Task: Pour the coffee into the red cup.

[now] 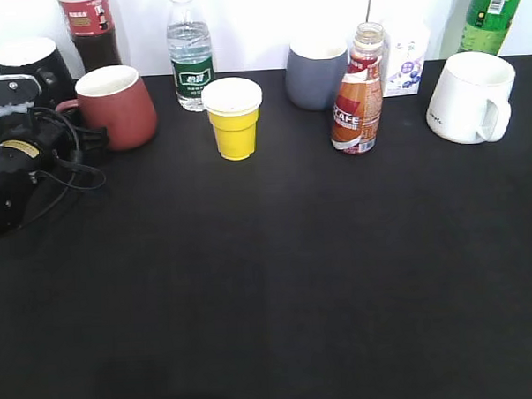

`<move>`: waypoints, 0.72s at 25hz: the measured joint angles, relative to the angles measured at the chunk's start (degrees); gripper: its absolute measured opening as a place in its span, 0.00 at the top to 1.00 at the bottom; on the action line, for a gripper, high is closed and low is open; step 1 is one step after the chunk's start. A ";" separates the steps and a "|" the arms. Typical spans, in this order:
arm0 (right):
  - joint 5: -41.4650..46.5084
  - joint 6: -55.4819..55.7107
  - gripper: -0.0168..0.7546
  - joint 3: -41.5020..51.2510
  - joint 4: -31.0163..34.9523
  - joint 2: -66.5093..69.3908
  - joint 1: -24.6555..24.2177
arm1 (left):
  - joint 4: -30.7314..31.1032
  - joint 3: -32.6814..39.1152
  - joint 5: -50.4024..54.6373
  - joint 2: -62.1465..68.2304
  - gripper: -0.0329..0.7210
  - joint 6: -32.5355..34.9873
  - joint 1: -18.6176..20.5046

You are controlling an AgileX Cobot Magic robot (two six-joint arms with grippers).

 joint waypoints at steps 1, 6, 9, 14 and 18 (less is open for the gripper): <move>0.00 0.00 0.33 0.00 0.00 0.00 0.00 | 0.52 0.00 -0.38 0.07 0.84 0.07 0.00; 0.00 0.00 0.33 0.00 0.00 0.00 0.00 | 1.35 2.50 -4.20 -0.91 0.86 0.45 0.00; -0.02 0.00 0.33 0.00 0.05 0.00 0.00 | 1.35 10.04 -7.58 -7.06 0.86 0.56 0.00; -0.02 0.00 0.33 0.00 0.05 0.00 0.00 | 3.42 24.29 -8.27 -21.30 0.86 0.62 -0.06; -13.84 0.00 0.33 -1.31 0.11 1.38 0.00 | 4.21 29.96 -4.96 -31.89 0.86 0.62 -1.75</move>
